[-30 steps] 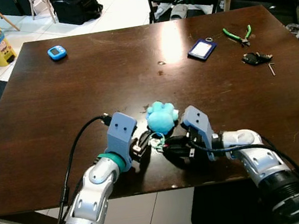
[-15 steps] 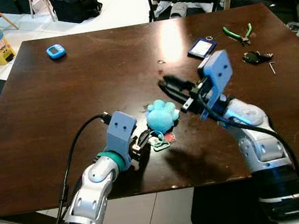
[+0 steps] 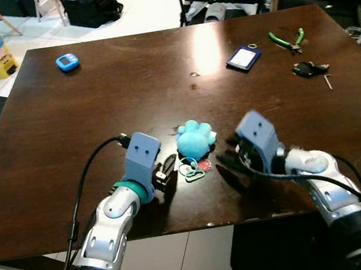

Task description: Hang keys on a hook

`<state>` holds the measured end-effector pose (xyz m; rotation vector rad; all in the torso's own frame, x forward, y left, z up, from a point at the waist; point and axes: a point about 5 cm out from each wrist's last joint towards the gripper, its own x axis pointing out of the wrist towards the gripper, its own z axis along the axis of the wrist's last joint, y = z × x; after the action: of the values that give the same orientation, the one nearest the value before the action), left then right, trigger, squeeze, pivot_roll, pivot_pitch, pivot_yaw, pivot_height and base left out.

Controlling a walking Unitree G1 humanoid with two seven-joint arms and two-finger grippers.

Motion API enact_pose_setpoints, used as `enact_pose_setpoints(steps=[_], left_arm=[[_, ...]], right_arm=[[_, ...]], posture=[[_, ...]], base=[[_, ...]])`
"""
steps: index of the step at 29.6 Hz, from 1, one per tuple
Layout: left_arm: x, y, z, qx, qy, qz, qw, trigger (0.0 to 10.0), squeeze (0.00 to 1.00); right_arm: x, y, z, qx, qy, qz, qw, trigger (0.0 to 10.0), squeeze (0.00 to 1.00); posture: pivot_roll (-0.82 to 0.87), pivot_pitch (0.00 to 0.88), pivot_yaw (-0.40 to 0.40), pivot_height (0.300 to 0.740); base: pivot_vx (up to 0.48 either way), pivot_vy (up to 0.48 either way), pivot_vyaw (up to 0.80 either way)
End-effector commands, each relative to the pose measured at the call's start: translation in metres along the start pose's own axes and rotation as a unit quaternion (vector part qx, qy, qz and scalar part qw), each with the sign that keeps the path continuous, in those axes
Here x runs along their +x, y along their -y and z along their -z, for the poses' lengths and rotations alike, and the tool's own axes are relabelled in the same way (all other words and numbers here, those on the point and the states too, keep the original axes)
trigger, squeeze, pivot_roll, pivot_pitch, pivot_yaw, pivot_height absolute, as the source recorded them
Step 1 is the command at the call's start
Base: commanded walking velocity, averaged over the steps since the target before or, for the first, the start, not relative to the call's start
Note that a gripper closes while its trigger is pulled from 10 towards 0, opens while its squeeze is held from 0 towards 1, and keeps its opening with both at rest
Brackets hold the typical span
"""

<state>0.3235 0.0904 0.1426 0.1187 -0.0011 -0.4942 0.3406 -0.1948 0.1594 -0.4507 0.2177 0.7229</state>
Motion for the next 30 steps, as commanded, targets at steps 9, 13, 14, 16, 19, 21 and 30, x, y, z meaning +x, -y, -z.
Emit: enact_pose_setpoints(steps=[9,13,14,16,19,21,30], left_arm=[[-0.002,-0.001,0.007,0.002,-0.016,0.0,1.0,10.0,0.0],[-0.002,-0.002,0.007,0.004,-0.017,-0.001,1.0,10.0,0.0],[-0.002,-0.002,0.007,0.004,-0.017,-0.001,1.0,10.0,0.0],[-0.002,-0.002,0.007,0.004,-0.017,-0.001,1.0,10.0,0.0],[-0.002,-0.001,0.006,0.004,-0.016,-0.003,1.0,10.0,0.0],[-0.002,-0.001,0.006,0.003,-0.016,-0.004,1.0,10.0,0.0],[-0.004,0.0,0.003,0.001,-0.012,-0.008,1.0,10.0,0.0]], right_arm=[[0.019,-0.006,-0.002,0.025,0.008,-0.02,0.999,10.0,1.0],[0.036,-0.01,-0.037,0.058,0.099,-0.031,0.993,10.0,1.0],[0.039,-0.011,-0.046,0.069,0.122,-0.032,0.99,10.0,1.0],[0.044,-0.012,-0.06,0.075,0.153,-0.034,0.985,10.0,1.0],[0.056,-0.016,-0.09,0.084,0.205,-0.034,0.974,10.0,1.0],[0.06,-0.018,-0.095,0.084,0.211,-0.039,0.973,10.0,1.0],[0.085,-0.026,-0.073,0.087,0.112,-0.016,0.99,10.0,1.0]], posture=[[-0.1,0.17,0.125,0.74],[-0.1,0.173,0.127,0.74],[-0.1,0.173,0.127,0.74],[-0.09,0.174,0.124,0.74],[-0.08,0.178,0.119,0.74],[-0.08,0.181,0.115,0.74],[-0.06,0.201,0.104,0.74]], base=[[0.0,0.0,0.0],[0.0,0.0,0.0],[0.0,0.0,0.0],[0.0,0.0,0.0],[0.0,0.0,0.0],[0.0,0.0,0.0],[0.0,0.0,0.0]])
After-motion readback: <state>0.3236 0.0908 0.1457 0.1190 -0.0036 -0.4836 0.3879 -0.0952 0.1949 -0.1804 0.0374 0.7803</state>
